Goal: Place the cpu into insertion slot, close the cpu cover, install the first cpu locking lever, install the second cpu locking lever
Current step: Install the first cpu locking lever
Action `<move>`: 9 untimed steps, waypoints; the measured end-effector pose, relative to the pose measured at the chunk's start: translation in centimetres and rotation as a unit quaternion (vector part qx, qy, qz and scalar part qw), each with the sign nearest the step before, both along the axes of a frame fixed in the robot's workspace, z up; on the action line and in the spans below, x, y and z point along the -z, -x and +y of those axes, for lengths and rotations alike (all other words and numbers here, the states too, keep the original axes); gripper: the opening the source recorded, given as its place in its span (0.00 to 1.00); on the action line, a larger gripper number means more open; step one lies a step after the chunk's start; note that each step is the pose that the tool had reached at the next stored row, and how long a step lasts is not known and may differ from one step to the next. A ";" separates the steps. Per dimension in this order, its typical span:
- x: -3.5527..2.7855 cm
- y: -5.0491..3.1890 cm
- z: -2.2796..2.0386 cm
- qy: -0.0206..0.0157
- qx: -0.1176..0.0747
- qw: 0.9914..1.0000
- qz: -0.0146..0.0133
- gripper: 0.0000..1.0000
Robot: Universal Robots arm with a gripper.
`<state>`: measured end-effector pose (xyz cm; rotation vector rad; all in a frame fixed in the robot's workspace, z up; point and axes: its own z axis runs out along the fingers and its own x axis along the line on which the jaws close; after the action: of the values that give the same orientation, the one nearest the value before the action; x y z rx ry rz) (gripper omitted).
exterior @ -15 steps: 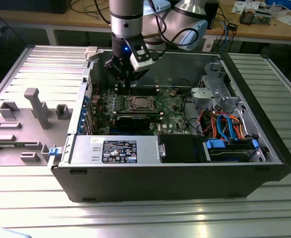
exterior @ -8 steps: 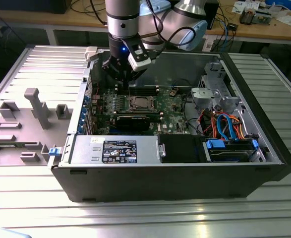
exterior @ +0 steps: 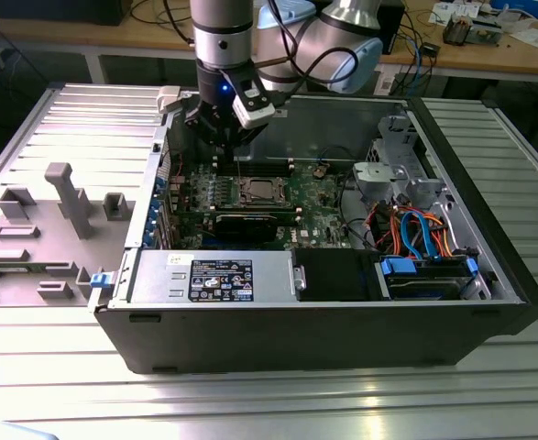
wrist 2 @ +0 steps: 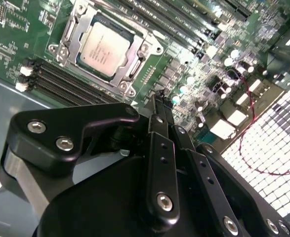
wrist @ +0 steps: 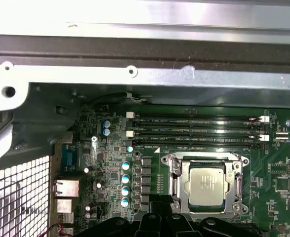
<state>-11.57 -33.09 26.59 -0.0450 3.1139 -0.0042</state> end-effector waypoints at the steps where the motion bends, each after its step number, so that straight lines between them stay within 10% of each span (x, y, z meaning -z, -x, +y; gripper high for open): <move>1: 0.01 0.00 0.09 0.000 0.000 1.000 0.000 0.11; 9: 0.05 0.00 0.24 -0.001 -0.001 1.000 0.000 0.11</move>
<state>-11.57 -32.86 26.54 -0.0477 3.1139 -0.0024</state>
